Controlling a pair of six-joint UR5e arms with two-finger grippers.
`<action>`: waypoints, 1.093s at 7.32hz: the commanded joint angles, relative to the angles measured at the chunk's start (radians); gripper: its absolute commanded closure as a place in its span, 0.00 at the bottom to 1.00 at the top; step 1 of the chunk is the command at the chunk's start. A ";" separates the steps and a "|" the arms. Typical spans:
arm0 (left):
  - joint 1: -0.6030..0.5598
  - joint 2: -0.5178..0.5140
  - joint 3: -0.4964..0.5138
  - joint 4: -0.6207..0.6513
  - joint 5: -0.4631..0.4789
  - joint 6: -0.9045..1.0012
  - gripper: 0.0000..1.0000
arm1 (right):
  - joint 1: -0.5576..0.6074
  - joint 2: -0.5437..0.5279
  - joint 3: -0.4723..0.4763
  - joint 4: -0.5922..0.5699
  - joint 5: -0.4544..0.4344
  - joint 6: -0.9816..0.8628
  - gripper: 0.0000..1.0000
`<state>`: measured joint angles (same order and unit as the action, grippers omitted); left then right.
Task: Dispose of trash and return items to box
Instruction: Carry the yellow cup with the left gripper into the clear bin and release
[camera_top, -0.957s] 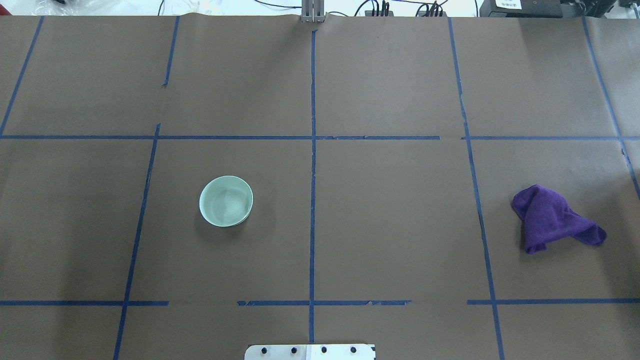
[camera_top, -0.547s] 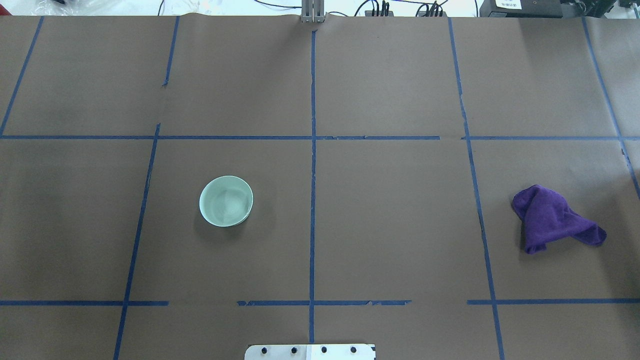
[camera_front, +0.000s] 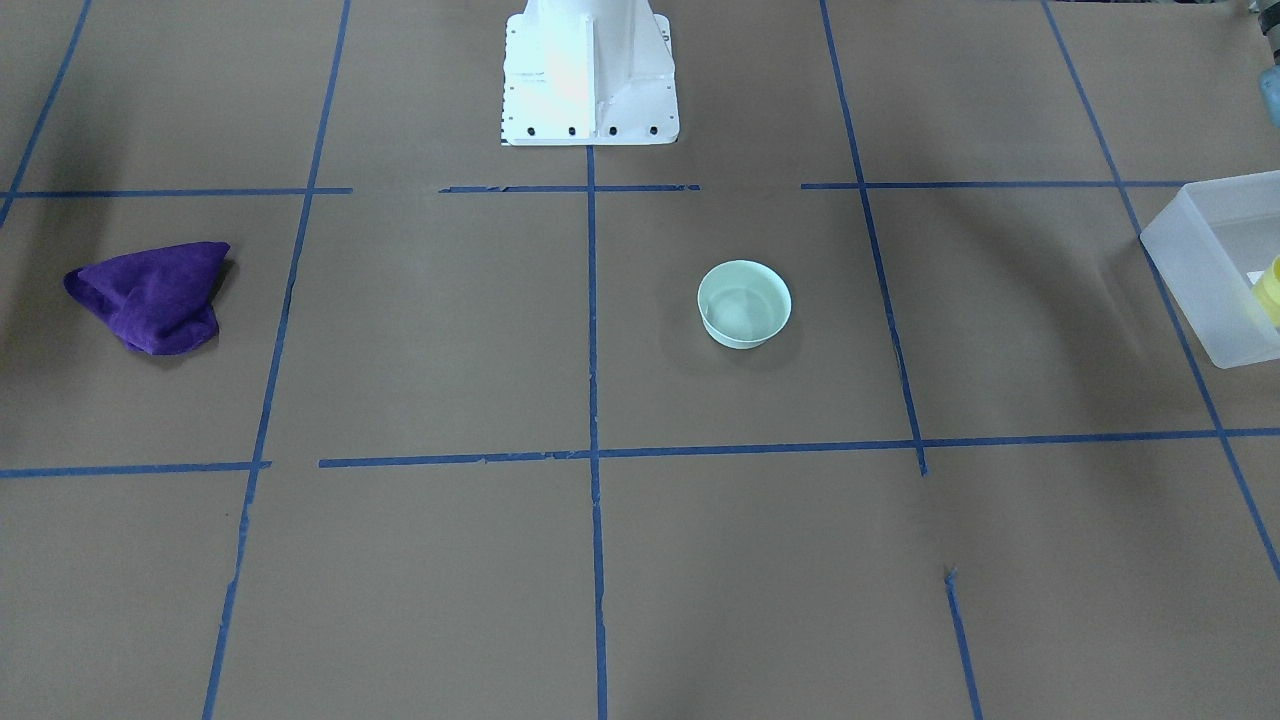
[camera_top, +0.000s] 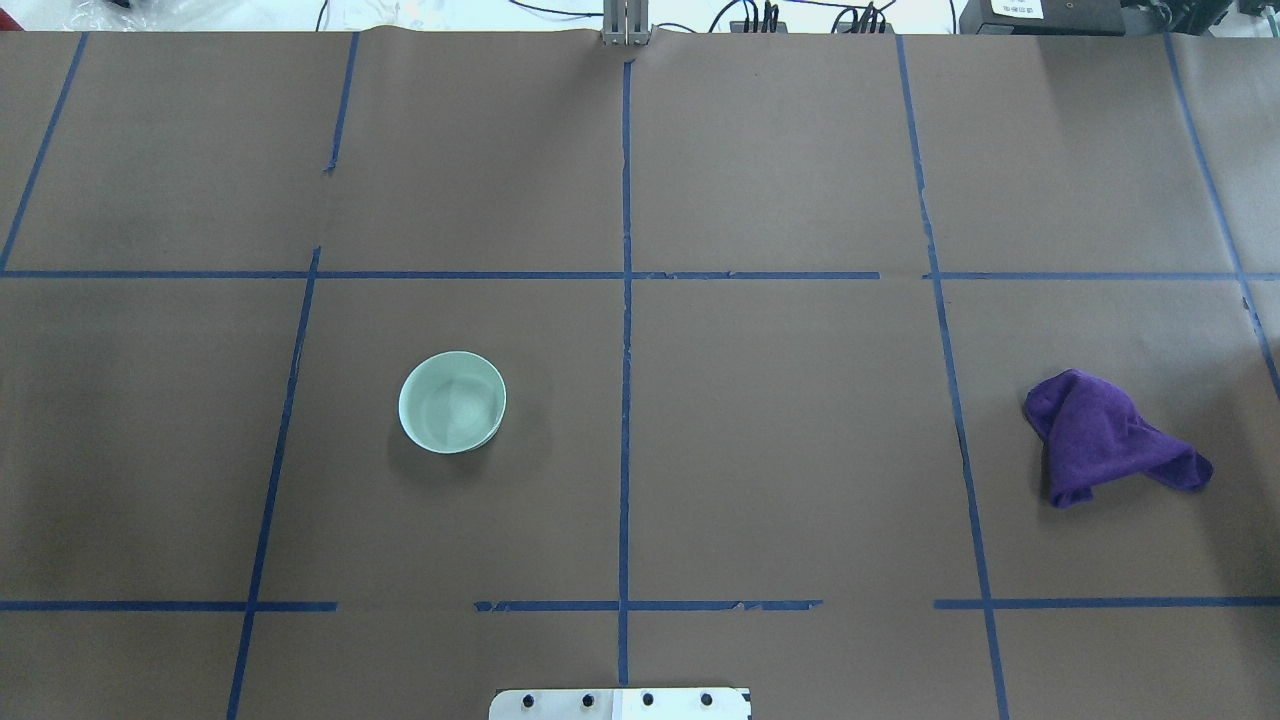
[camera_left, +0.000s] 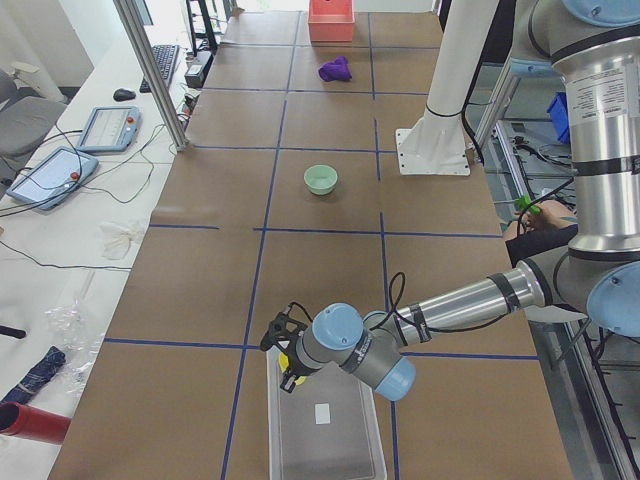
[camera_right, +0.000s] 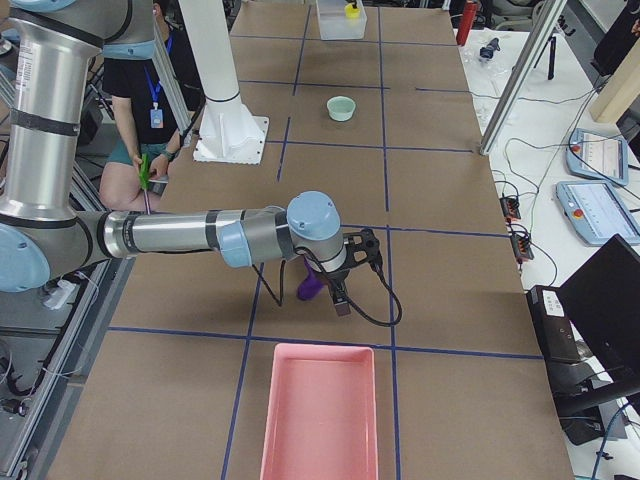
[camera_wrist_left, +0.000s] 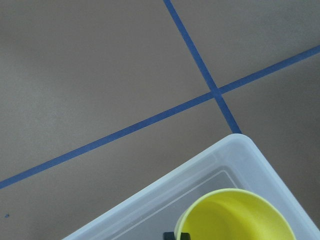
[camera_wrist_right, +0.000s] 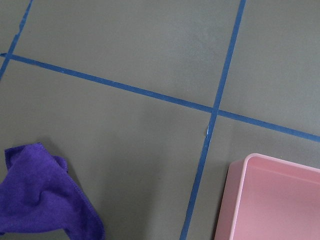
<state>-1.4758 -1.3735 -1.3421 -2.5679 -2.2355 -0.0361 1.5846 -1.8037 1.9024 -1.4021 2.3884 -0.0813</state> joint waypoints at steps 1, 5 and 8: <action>0.017 0.002 0.001 -0.008 0.000 0.008 0.03 | 0.000 0.001 0.000 0.000 0.000 0.000 0.00; 0.020 -0.015 -0.176 0.169 -0.001 0.010 0.00 | -0.003 0.006 0.032 0.044 0.015 0.038 0.00; 0.017 -0.053 -0.368 0.390 0.000 0.012 0.00 | -0.200 0.010 0.196 0.120 0.007 0.309 0.00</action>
<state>-1.4575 -1.4066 -1.6696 -2.2226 -2.2355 -0.0248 1.4825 -1.7951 2.0390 -1.3411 2.4258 0.0976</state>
